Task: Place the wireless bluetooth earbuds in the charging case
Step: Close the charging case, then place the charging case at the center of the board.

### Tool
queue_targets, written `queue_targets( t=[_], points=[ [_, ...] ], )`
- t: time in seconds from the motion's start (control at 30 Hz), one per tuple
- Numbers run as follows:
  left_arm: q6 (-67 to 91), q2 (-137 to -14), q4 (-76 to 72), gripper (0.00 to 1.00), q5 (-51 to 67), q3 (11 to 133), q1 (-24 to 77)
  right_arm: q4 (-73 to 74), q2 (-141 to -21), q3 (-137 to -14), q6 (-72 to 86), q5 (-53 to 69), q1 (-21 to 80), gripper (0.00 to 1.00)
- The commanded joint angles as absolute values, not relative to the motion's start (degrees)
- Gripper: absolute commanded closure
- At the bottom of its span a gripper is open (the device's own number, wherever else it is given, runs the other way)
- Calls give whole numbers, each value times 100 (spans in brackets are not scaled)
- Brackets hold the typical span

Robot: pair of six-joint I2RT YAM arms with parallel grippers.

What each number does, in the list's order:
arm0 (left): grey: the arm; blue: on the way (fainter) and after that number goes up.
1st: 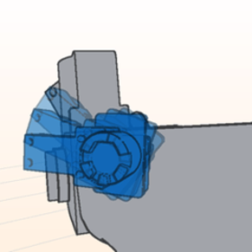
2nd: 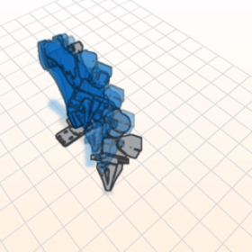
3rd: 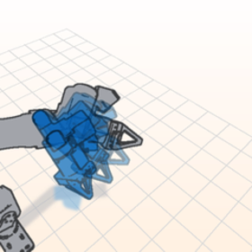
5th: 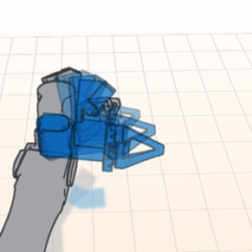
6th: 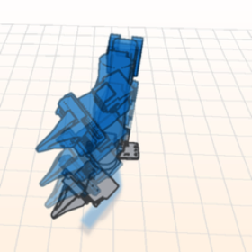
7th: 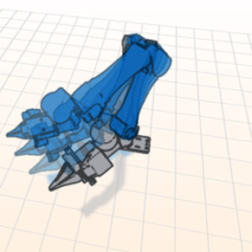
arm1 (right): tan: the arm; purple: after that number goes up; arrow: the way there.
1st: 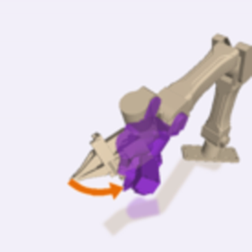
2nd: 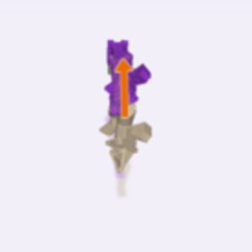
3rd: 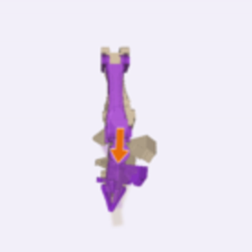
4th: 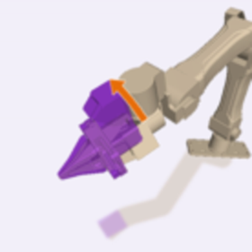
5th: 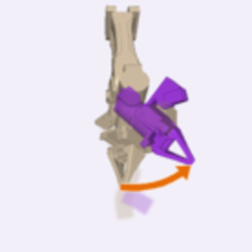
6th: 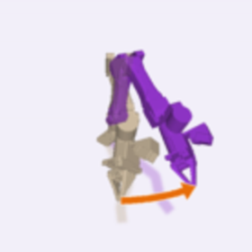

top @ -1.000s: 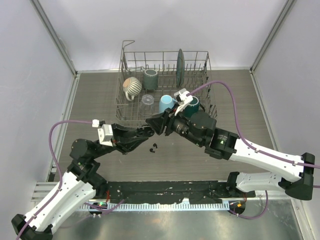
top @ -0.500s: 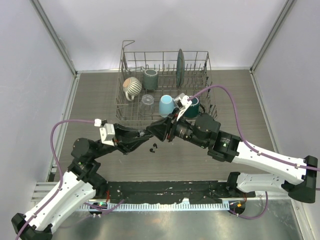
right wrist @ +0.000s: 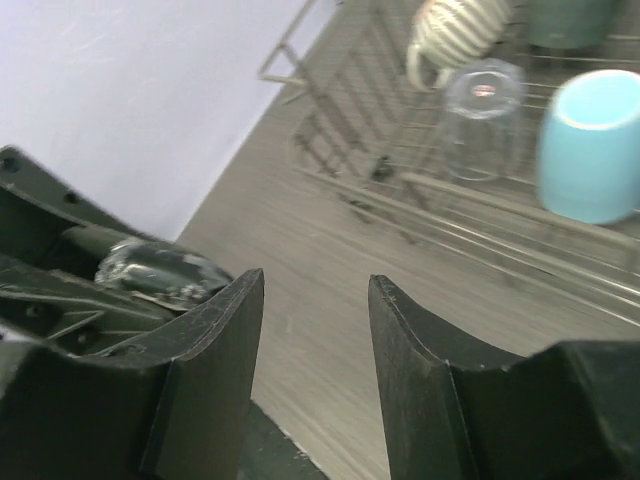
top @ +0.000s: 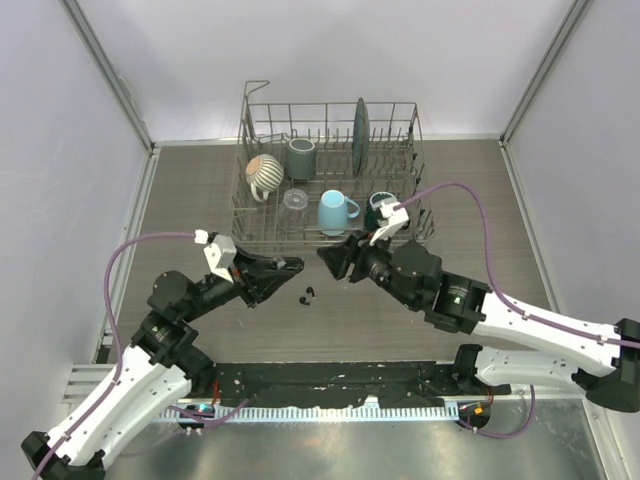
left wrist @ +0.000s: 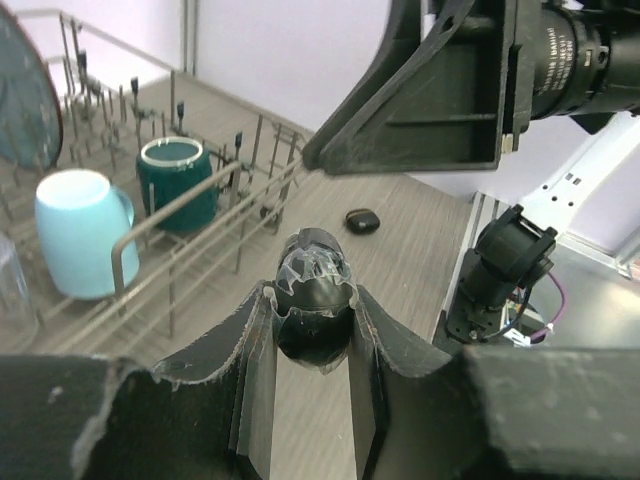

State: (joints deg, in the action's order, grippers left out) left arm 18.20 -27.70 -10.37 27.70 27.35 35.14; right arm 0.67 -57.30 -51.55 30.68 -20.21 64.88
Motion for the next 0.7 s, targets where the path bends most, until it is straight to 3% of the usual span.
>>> queue_targets(
  t=[0.0,0.37,0.67],
  points=[
    [2749,-2514,-63,100,2242,2752,3516,325,-5073,-4922,3514,-3610,6495,48],
    [4692,-960,983,100,695,1495,3516,589,-4289,-4289,4148,-4509,6469,48],
    [5344,-1195,1268,100,88,985,3516,1046,-4351,-4456,4297,-4729,6416,48]
  ],
)
